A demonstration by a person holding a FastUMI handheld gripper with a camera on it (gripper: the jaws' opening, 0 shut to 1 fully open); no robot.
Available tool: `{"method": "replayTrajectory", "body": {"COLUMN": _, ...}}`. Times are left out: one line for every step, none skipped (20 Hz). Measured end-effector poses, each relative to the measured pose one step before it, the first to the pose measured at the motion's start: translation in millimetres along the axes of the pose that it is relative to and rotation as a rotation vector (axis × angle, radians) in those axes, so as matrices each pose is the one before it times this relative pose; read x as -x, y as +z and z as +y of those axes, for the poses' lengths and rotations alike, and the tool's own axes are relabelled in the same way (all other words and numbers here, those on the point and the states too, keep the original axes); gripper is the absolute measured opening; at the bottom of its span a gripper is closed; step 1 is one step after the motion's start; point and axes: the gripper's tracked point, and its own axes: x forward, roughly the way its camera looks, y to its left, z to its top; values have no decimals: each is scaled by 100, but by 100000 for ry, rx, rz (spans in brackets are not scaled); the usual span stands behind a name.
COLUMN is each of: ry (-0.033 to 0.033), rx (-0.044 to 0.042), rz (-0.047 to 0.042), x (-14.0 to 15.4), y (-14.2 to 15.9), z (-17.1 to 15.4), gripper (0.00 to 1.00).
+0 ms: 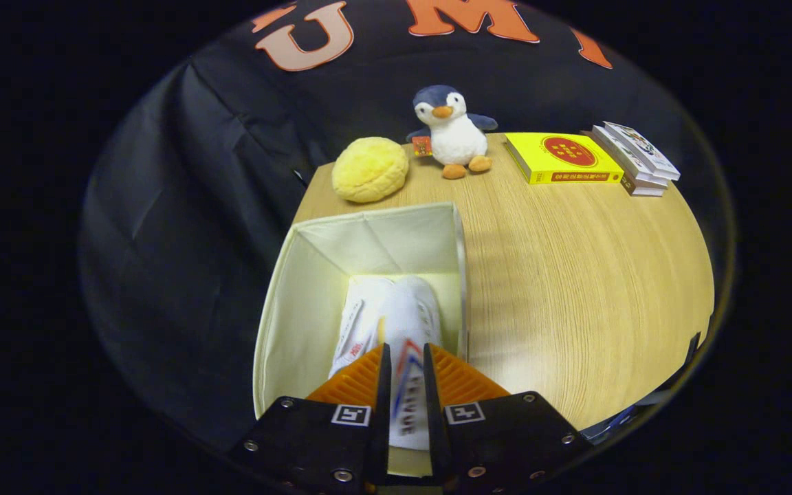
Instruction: Open the storage box then place both shoes into the box .Put the left shoe in first, then the right shoe, with the right side of both shoes facing outward in a uniform manner.
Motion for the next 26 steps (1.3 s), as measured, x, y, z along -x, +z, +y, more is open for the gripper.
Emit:
{"method": "replayTrajectory", "body": {"ry": 865, "rx": 510, "rz": -2519, "x": 583, "y": 884, "z": -263, "gripper": 27}}
{"method": "replayTrajectory", "body": {"ry": 857, "rx": 868, "rz": -2383, "x": 452, "y": 754, "z": -370, "gripper": 29}}
{"method": "replayTrajectory", "body": {"ry": 1170, "rx": 917, "rz": -2631, "x": 415, "y": 760, "z": -340, "gripper": 32}}
{"method": "replayTrajectory", "body": {"ry": 962, "rx": 630, "rz": -2457, "x": 467, "y": 763, "z": -478, "gripper": 36}}
{"method": "replayTrajectory", "body": {"ry": 822, "rx": 463, "rz": -2679, "x": 476, "y": 726, "z": -498, "gripper": 40}}
{"method": "replayTrajectory", "body": {"ry": -449, "rx": 699, "rz": -2899, "x": 525, "y": 842, "z": -740, "gripper": 42}}
{"method": "replayTrajectory", "body": {"ry": -456, "rx": 903, "rz": -2859, "x": 360, "y": 736, "z": -872, "gripper": 49}}
{"method": "replayTrajectory", "body": {"ry": -416, "rx": 851, "rz": -2349, "x": 261, "y": 569, "z": -921, "gripper": 55}}
{"method": "replayTrajectory", "body": {"ry": -68, "rx": 654, "rz": -2181, "x": 433, "y": 490, "z": -691, "gripper": 64}}
{"method": "replayTrajectory", "body": {"ry": 308, "rx": 690, "rz": -2801, "x": 421, "y": 708, "z": -748, "gripper": 69}}
{"method": "replayTrajectory", "body": {"ry": 759, "rx": 823, "rz": -3323, "x": 419, "y": 858, "z": -607, "gripper": 77}}
{"method": "replayTrajectory", "body": {"ry": 371, "rx": 1182, "rz": -4210, "x": 576, "y": 1036, "z": -827, "gripper": 81}}
{"method": "replayTrajectory", "body": {"ry": -328, "rx": 1203, "rz": -3736, "x": 603, "y": 980, "z": -1011, "gripper": 86}}
{"method": "replayTrajectory", "body": {"ry": -526, "rx": 1100, "rz": -3831, "x": 545, "y": 1025, "z": -1030, "gripper": 88}}
{"method": "replayTrajectory", "body": {"ry": -332, "rx": 611, "rz": -3919, "x": 505, "y": 1047, "z": -792, "gripper": 89}}
{"method": "replayTrajectory", "body": {"ry": -141, "rx": 713, "rz": -3804, "x": 453, "y": 1091, "z": -914, "gripper": 90}}
{"method": "replayTrajectory", "body": {"ry": -623, "rx": 524, "rz": -4102, "x": 547, "y": 1147, "z": -989, "gripper": 92}}
{"method": "replayTrajectory", "body": {"ry": -263, "rx": 1271, "rz": -4380, "x": 445, "y": 1255, "z": -969, "gripper": 93}}
{"method": "replayTrajectory", "body": {"ry": -1157, "rx": 1257, "rz": -4169, "x": 431, "y": 1207, "z": -1158, "gripper": 94}}
{"method": "replayTrajectory", "body": {"ry": -1194, "rx": 1160, "rz": -3913, "x": 494, "y": 1171, "z": -1199, "gripper": 95}}
{"method": "replayTrajectory", "body": {"ry": -1400, "rx": 470, "rz": -3386, "x": 398, "y": 993, "z": -1059, "gripper": 95}}
{"method": "replayTrajectory", "body": {"ry": -1018, "rx": 220, "rz": -3163, "x": 351, "y": 873, "z": -1126, "gripper": 95}}
{"method": "replayTrajectory", "body": {"ry": -872, "rx": 533, "rz": -3514, "x": 219, "y": 986, "z": -1023, "gripper": 95}}
{"method": "replayTrajectory", "body": {"ry": -818, "rx": 1013, "rz": -3478, "x": 224, "y": 961, "z": -1072, "gripper": 95}}
{"method": "replayTrajectory", "body": {"ry": -1033, "rx": 1184, "rz": -3517, "x": 169, "y": 882, "z": -1046, "gripper": 96}}
{"method": "replayTrajectory", "body": {"ry": -706, "rx": 1598, "rz": -3616, "x": 261, "y": 851, "z": -997, "gripper": 96}}
